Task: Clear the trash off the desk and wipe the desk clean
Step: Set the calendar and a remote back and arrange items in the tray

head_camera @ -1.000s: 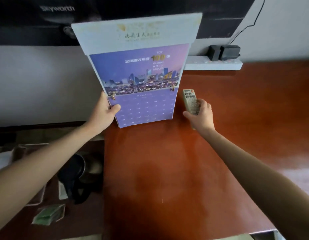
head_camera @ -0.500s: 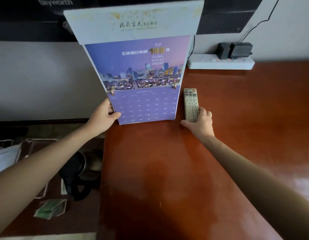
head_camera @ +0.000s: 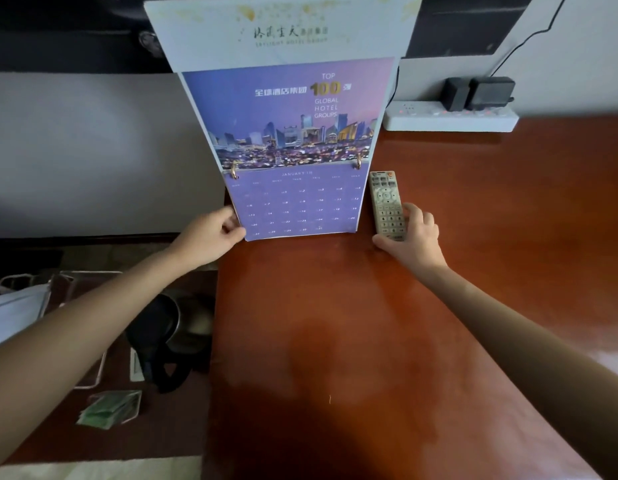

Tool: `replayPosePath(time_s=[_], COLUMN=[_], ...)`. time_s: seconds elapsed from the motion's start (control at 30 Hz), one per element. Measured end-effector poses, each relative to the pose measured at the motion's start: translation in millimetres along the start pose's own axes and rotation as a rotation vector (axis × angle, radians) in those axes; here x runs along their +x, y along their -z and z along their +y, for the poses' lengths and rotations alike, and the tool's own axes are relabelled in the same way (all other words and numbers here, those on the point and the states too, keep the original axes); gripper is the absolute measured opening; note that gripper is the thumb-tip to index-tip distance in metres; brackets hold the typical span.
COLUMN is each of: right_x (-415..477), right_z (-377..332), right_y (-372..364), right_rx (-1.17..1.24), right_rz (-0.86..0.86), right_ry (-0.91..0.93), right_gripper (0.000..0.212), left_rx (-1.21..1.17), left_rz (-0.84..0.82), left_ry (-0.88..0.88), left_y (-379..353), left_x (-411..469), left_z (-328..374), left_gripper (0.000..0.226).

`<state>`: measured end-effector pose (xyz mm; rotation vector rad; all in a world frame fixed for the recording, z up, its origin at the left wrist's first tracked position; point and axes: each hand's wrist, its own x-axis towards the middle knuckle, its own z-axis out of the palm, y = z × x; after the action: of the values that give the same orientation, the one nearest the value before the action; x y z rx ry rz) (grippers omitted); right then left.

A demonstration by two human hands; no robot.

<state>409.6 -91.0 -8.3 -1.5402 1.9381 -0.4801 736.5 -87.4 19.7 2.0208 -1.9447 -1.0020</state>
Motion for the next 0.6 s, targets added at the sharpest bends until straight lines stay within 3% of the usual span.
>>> replayPosePath(time_s=[0.1,0.17,0.27,0.4,0.6], right_x=[4,6,10,20,67], right_z=[5,7,10,26,52], right_y=[4,5,5,22,70], right_rx=[0.032,0.017,0.01,-0.079,-0.095], right_rz=[-0.037,-0.078,-0.111,-0.131,-0.055], right_ry=[0.024,0.03,0.033,0.085,0.086], right_gripper=[0.087,0.091,0.088,0.072,0.064], left_rx=[0.554,0.679,0.508,0.388,0.612], left_rz=[-0.165,-0.18,-0.177,-0.081,-0.017], left_ry=[0.074,-0.063,-0.428,-0.767,-0.486], left_y=[-6,-18,-46,-88,-131], left_x=[-17,-27,-21,18,71], left_z=[5,29,79,142,191], left_gripper=[0.026,0.027,0.012,0.04,0.073])
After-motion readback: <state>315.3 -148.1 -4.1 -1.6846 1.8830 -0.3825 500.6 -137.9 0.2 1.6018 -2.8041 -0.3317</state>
